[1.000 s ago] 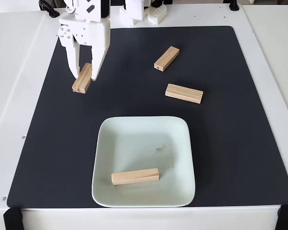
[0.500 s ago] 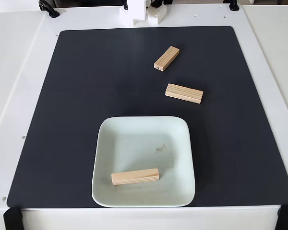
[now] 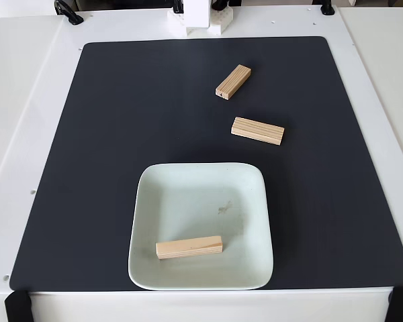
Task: Pick up the wooden block and place them on the plate.
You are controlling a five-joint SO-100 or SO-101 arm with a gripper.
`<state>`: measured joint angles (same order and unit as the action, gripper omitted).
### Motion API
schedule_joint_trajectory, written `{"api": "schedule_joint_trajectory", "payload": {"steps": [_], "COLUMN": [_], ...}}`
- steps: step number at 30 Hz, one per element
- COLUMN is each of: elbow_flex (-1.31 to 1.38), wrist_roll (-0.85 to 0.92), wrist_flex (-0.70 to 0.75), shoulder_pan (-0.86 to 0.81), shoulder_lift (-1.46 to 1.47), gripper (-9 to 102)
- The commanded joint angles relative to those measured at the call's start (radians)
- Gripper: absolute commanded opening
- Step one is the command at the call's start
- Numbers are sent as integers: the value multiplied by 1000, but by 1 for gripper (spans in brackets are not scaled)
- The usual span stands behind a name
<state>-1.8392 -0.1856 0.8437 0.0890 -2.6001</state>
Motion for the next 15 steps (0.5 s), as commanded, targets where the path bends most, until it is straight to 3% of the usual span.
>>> {"api": "schedule_joint_trajectory", "payload": {"steps": [1, 8, 15], "elbow_flex": [129, 535, 966], "wrist_roll": [124, 229, 341], "wrist_flex": [-40, -11, 299], "shoulder_pan": [43, 94, 110], "shoulder_lift": [241, 827, 1255], "gripper": [-1, -1, -1]}}
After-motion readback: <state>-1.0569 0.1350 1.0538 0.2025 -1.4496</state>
